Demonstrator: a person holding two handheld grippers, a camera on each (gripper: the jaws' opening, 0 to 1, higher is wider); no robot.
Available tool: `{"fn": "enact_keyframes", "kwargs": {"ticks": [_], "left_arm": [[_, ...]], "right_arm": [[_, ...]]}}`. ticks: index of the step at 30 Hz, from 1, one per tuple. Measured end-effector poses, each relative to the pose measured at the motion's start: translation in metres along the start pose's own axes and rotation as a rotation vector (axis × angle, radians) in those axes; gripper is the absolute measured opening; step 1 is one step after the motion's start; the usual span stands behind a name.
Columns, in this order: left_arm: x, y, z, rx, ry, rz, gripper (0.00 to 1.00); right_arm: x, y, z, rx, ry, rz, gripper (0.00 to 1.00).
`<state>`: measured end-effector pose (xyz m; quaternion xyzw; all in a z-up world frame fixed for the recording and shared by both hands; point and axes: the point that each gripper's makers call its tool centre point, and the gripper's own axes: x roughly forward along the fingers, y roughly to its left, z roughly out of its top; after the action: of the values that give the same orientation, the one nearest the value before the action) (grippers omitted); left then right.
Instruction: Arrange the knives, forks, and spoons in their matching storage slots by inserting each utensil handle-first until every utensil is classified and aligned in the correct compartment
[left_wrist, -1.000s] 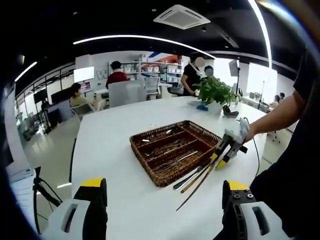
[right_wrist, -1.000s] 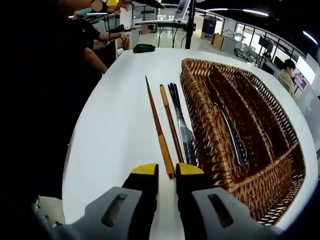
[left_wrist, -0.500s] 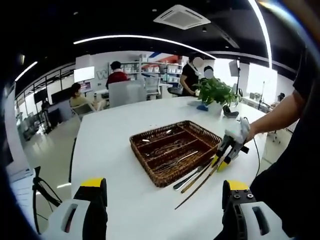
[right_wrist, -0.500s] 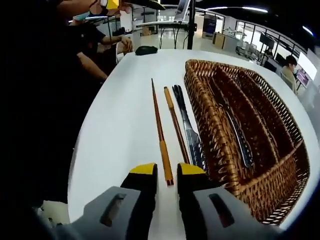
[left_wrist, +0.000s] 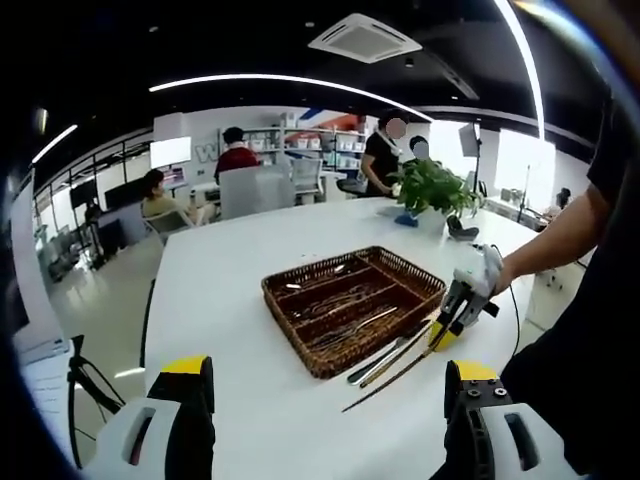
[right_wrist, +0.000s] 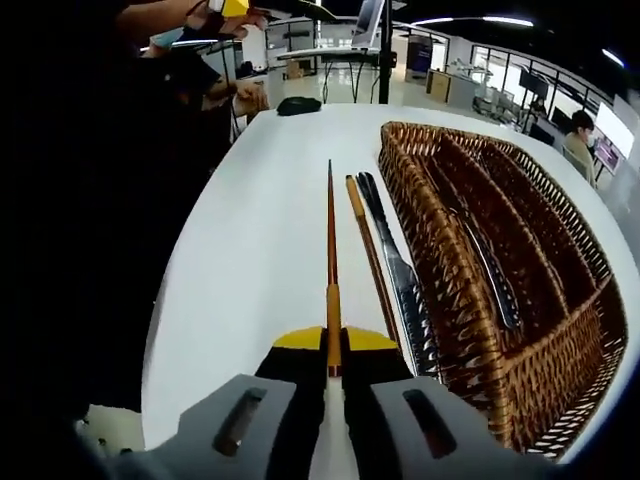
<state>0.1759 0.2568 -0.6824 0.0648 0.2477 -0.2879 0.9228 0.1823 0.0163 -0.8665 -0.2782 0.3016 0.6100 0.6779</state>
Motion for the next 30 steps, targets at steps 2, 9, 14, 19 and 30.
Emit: {"fn": "enact_keyframes", "kwargs": {"ticks": [2,9,14,19,30], "left_arm": [[0.001,-0.003,0.001,0.0,-0.005,-0.002,1.0],[0.002,-0.007,0.004,0.004,-0.006,-0.003,1.0],[0.004,-0.01,0.007,0.008,-0.012,-0.01,1.0],[0.006,-0.014,0.008,0.012,-0.011,-0.016,1.0],[0.007,-0.015,0.011,0.016,-0.019,-0.021,1.0]], "right_arm": [[-0.002,0.011,-0.003,0.017,0.012,0.027,0.02],[-0.014,0.019,-0.002,0.103,0.003,0.036,0.01],[-0.023,0.016,0.014,0.168,-0.053,0.007,0.01],[-0.031,0.015,0.031,0.18,-0.088,-0.007,0.01],[-0.059,0.0,0.075,0.18,-0.204,-0.077,0.01]]}}
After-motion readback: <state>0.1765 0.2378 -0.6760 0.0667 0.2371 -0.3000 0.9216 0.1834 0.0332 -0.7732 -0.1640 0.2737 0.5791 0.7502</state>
